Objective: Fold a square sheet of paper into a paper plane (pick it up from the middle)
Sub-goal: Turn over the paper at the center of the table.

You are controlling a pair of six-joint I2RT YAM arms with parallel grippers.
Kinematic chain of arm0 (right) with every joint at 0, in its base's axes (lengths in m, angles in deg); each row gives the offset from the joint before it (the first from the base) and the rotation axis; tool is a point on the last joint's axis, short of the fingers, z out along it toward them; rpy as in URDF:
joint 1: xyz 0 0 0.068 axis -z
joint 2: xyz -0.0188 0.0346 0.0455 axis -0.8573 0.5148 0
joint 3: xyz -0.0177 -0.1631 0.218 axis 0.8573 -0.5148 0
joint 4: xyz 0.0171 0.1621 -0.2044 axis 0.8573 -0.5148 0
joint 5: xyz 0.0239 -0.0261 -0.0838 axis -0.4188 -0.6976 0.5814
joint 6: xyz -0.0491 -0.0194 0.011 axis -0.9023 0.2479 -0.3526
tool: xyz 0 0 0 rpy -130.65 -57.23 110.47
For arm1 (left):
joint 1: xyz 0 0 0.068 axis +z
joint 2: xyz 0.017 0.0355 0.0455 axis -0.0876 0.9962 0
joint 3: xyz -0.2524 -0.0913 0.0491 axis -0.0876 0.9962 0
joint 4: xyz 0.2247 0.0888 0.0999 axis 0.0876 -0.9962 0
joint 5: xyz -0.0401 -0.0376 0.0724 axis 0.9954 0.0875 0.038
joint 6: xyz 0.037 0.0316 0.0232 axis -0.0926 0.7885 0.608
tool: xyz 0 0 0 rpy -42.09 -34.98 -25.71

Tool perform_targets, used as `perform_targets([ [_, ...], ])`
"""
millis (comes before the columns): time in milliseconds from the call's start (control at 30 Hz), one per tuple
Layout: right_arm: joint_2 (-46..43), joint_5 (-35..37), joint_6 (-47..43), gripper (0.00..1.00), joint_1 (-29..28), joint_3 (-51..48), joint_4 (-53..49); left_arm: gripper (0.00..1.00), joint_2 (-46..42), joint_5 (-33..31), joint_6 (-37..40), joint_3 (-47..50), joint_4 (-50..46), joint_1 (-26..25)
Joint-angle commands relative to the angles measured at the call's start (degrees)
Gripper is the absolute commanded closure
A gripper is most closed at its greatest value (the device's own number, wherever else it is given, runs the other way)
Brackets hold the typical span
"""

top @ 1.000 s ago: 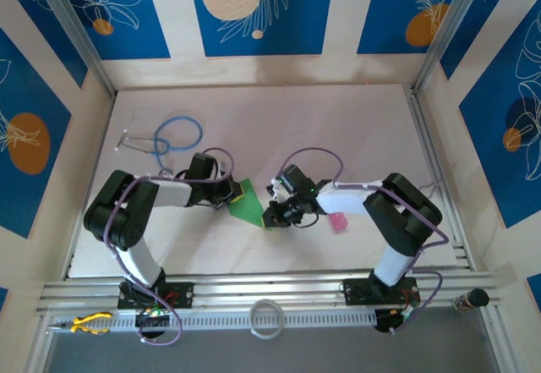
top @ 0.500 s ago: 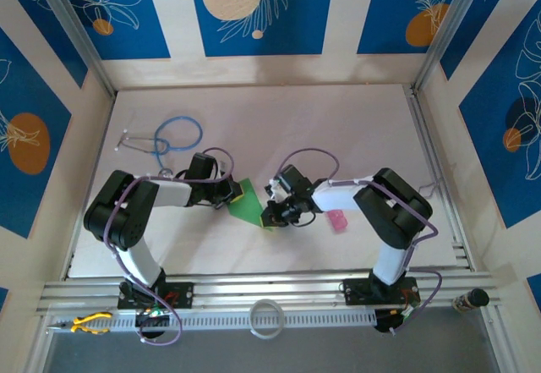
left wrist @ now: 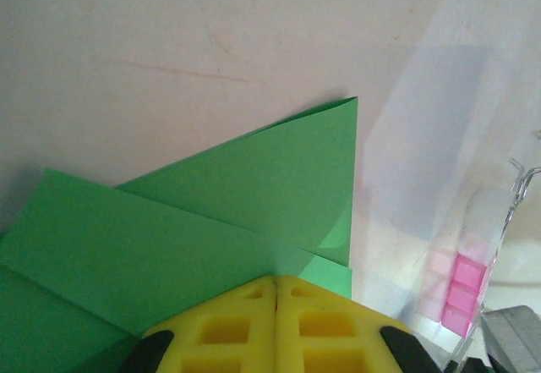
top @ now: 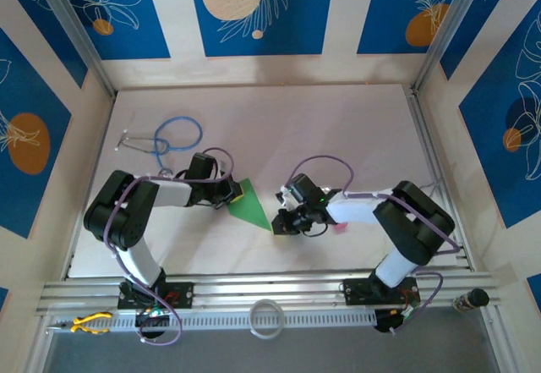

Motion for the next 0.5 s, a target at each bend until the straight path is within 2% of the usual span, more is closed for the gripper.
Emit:
perform_targets([
  [0,-5.04,4.68,2.76,0.80,-0.13,-0.50,-2.10,0.96,1.48,-2.75,0.83,0.73,-3.85,0.79],
  [133,-6.93,4.79,4.71,0.69,0.29,-0.13,-1.63,0.96,1.76,-2.74,0.21,0.30,-3.97,0.79],
  [467,-0.83,-3.42,10.00,0.65,0.84,2.83,0.50,0.96,2.66,-2.78,-2.70,0.54,-2.54,0.79],
])
